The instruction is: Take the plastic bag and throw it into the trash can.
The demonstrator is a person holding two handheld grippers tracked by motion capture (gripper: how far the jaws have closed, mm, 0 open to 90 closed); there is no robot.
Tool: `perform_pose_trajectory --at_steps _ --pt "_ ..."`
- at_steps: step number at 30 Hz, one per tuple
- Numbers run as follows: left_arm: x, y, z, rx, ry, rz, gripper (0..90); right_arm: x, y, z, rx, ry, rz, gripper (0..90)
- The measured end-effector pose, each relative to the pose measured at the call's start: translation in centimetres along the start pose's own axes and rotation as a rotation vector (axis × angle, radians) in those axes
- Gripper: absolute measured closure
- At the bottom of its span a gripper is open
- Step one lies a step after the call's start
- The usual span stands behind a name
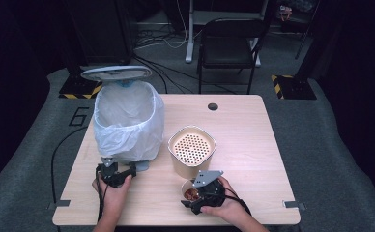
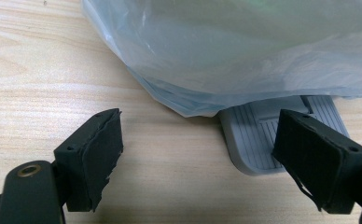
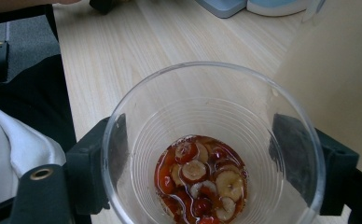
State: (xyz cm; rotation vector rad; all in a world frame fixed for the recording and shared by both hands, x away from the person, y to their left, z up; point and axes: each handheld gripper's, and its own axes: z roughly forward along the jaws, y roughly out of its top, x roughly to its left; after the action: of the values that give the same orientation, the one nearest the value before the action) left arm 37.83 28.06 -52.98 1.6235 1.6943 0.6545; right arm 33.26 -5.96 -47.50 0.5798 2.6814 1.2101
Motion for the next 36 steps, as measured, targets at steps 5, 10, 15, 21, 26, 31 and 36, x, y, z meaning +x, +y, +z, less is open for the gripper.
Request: perform_pose_trajectory --at_steps 5,10,15,21,26,31,36 --pt "0.0 0.0 0.0 0.000 0.000 -0.002 15.4 -0.1 0.0 -0.1 -0.003 -0.003 -0.001 20.3" --pt "0.0 0.0 0.0 0.000 0.000 -0.002 15.4 -0.4 -0.2 -0.4 0.002 -0.010 0.010 20.9" --pt "0.0 0.0 0.0 0.000 -0.001 0.000 15.5 -1.7 -0.8 -1.2 0.000 -0.054 0.044 21.0" --pt "0.0 0.0 0.0 0.000 -0.001 0.000 15.5 -4.0 -1.9 -2.7 -0.015 -0.123 0.109 21.1" --pt "0.0 0.0 0.0 0.000 0.000 -0.001 15.5 -5.8 -2.7 -3.9 -0.039 -0.184 0.178 21.2" --pt "0.0 0.0 0.0 0.000 -0.001 -0.002 15.4 -7.7 -3.6 -5.1 -0.039 -0.247 0.226 21.2" --pt "0.0 0.0 0.0 0.001 -0.001 -0.001 15.4 -8.9 -4.4 -5.9 -0.051 -0.289 0.282 21.1"
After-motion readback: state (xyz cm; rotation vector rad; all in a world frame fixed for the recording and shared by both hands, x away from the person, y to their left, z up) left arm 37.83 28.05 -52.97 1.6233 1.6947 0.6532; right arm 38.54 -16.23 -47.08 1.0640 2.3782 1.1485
